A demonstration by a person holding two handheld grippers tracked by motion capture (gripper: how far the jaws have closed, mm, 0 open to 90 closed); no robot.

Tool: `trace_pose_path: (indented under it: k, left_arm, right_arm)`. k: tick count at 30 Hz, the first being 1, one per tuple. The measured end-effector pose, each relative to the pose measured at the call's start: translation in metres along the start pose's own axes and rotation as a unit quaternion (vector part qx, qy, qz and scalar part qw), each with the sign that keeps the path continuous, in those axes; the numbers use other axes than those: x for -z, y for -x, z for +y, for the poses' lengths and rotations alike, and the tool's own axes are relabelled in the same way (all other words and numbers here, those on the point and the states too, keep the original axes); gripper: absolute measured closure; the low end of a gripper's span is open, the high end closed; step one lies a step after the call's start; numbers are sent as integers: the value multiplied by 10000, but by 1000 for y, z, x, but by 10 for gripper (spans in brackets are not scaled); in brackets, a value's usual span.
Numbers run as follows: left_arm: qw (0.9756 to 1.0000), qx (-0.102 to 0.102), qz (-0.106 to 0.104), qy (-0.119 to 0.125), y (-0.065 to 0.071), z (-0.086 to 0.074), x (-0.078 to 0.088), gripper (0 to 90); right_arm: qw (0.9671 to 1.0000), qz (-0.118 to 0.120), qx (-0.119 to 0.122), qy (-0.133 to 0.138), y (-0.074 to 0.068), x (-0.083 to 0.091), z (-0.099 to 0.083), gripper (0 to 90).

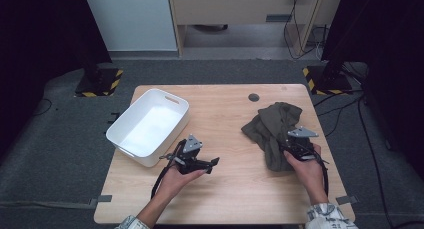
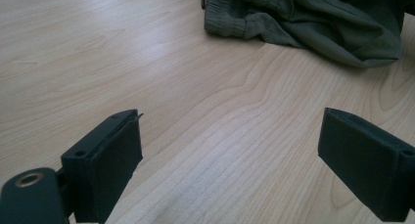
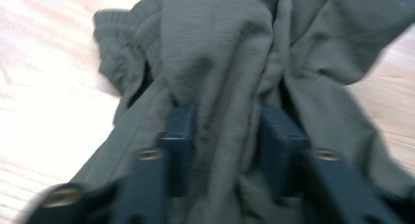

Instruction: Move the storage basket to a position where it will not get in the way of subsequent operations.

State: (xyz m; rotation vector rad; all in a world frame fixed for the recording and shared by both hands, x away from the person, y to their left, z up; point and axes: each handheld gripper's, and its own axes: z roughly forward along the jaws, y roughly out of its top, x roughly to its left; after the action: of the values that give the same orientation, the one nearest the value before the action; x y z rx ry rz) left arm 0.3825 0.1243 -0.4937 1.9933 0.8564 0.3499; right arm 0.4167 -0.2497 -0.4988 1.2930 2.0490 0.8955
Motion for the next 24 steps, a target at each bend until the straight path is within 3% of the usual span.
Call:
trace_pose_path:
  k: [3, 7, 8, 11, 16, 19, 21, 24]
  left_arm:
    - [10000, -14, 13, -35, 1, -1, -2, 87]
    - [10000, -6, 32, -45, 1, -1, -2, 87]
    - [10000, 4, 34, -41, 1, -2, -2, 88]
    - [10000, 9, 60, -59, 0, -3, 0, 90]
    - [9999, 44, 159, -51, -3, -6, 8, 93]
    - [9998, 51, 212, -48, -3, -9, 14, 94]
    - [9997, 51, 214, -63, -3, -12, 18, 96]
    - [9996, 32, 261, -67, -4, -16, 26, 96]
  right_arm:
    - [9995, 288, 94, 21, -9, -7, 1, 778]
    - [9964, 827, 136, 150, -34, -15, 7, 804]
    - [9951, 939, 247, 185, -42, -17, 9, 808]
    - [9905, 1277, 464, 223, -63, -23, 16, 828]
    - [9786, 1904, 656, 419, -84, -30, 22, 838]
    - [9773, 1972, 676, 371, -90, -27, 24, 744]
    - [9801, 1876, 570, 319, -92, -21, 27, 589]
    - [9813, 1837, 470, 332, -93, -10, 36, 395]
